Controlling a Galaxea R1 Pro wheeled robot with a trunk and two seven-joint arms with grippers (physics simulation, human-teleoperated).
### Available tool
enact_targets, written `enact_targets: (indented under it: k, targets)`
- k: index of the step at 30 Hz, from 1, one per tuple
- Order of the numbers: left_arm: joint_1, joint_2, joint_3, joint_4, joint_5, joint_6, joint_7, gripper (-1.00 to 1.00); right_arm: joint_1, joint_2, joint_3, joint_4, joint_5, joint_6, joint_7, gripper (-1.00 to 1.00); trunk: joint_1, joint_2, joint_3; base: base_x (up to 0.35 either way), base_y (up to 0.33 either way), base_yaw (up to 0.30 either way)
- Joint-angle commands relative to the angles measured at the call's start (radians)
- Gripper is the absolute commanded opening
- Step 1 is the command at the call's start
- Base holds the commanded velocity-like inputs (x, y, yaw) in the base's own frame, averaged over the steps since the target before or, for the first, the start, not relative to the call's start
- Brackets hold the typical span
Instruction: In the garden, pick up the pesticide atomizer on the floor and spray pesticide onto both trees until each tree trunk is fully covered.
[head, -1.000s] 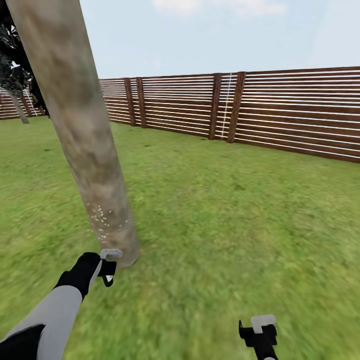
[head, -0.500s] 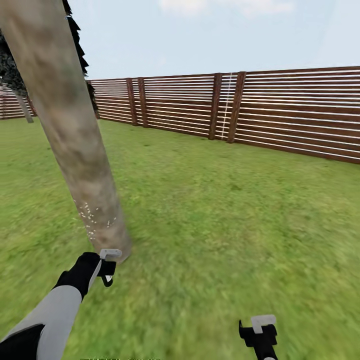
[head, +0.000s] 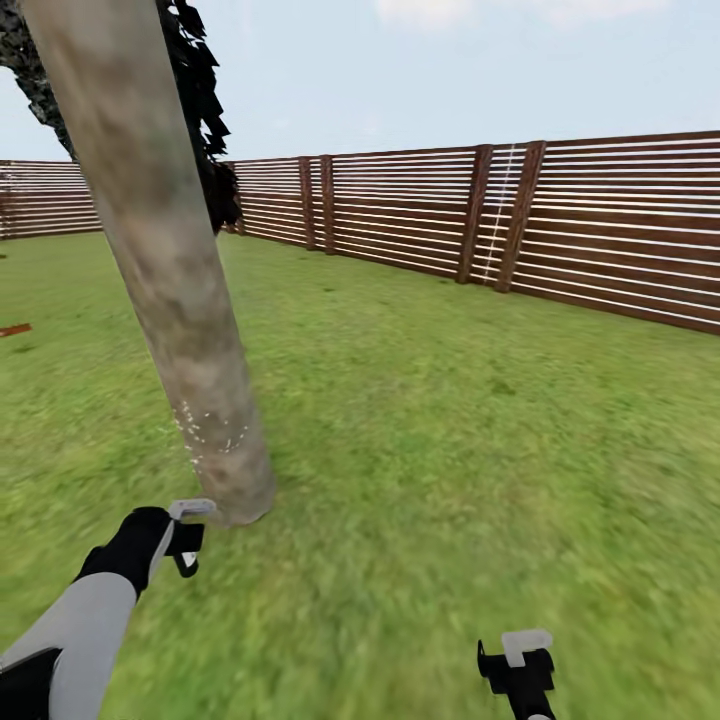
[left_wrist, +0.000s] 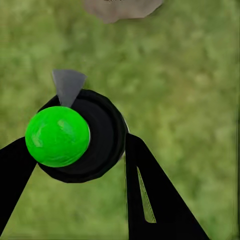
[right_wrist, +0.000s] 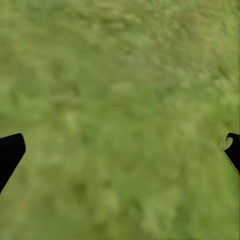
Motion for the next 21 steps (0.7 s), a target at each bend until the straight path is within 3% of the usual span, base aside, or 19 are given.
enact_targets:
  k: [1, 9, 15, 17, 20, 21]
  targets:
    - [-0.001, -0.003, 0.007, -0.001, -0.012, 0.003, -0.008, -1.00, -0.001, 0.000, -0.007, 0.001, 0.010, -0.003, -0.004, 1.00, 0.000, 0.000, -0.001, 0.171, -0.245, 0.109]
    - [-0.001, -0.002, 0.003, -0.002, -0.015, 0.003, -0.008, -1.00, -0.001, 0.000, -0.007, 0.001, 0.010, -0.003, -0.003, 1.00, 0.000, 0.000, -0.001, 0.167, -0.245, 0.015]
    - [-0.001, 0.028, 0.006, 0.007, -0.020, 0.005, -0.006, -1.00, -0.001, -0.001, -0.006, 0.006, 0.010, -0.003, -0.003, 1.00, 0.000, 0.000, -0.001, 0.032, -0.063, 0.237]
    - [-0.001, 0.033, 0.003, 0.012, -0.020, 0.006, 0.026, -1.00, -0.001, -0.001, -0.007, 0.014, 0.010, -0.003, -0.003, 1.00, 0.000, 0.000, -0.001, 0.000, -0.001, 0.266]
    - [-0.001, 0.013, 0.004, 0.014, -0.015, 0.009, 0.055, -1.00, -0.001, -0.001, -0.007, 0.017, 0.010, -0.003, -0.003, 1.00, 0.000, 0.000, -0.001, 0.000, 0.000, 0.074]
    - [-0.001, -0.017, 0.004, 0.011, -0.016, 0.008, 0.061, -1.00, -0.001, -0.002, -0.007, 0.018, 0.010, -0.003, -0.004, 1.00, 0.000, 0.000, -0.001, 0.028, -0.021, 0.020]
